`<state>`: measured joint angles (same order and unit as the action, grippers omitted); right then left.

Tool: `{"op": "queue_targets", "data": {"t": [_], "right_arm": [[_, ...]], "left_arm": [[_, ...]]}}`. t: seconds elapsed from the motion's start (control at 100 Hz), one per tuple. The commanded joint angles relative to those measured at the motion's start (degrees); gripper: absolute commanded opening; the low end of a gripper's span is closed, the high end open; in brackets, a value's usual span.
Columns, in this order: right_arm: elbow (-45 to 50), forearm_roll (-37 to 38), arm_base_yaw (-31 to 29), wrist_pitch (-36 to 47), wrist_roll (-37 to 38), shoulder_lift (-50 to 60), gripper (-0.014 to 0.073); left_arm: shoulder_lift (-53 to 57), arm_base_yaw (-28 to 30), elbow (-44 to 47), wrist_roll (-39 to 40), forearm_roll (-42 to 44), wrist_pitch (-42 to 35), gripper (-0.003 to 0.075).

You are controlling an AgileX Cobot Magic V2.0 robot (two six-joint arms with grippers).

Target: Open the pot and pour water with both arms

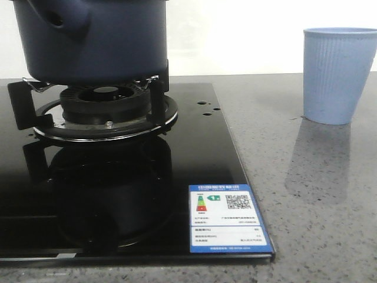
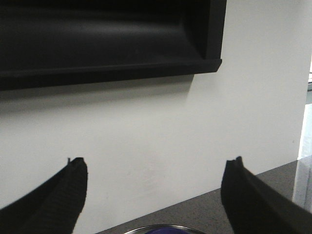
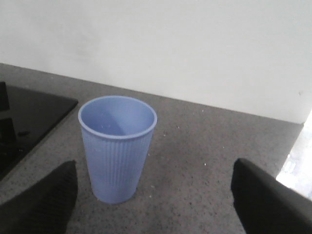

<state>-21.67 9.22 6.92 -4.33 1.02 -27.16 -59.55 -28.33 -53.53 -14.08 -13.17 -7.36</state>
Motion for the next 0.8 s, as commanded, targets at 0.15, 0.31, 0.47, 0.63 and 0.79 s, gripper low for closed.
{"op": "queue_targets", "data": {"t": [0.15,0.31,0.47,0.63,0.79], "right_arm": [[-1.5,0.3,-0.3,9.6,0.1,0.2,0.0142],[-1.2,-0.2,-0.3,10.4,0.1,1.1,-0.0064],[4.0,-2.1,-0.3,15.9,0.1,7.0,-0.0064],[12.3,-2.4,-0.3,16.4,0.1,15.1,-0.0064],[16.6,-2.4,-0.3,14.5,0.1,19.6,-0.0064]], "left_arm": [[7.4,4.9,-1.7,0.1,1.1,6.7,0.0204],[13.8,6.2,3.0,0.1,1.6,7.4,-0.0016],[24.7,6.2,15.3,0.3,0.3,1.0,-0.0016],[38.2,6.3,26.8,0.3,-6.3,1.0,-0.0016],[48.5,6.3,35.3,0.3,-6.3,2.0,-0.0016]]}}
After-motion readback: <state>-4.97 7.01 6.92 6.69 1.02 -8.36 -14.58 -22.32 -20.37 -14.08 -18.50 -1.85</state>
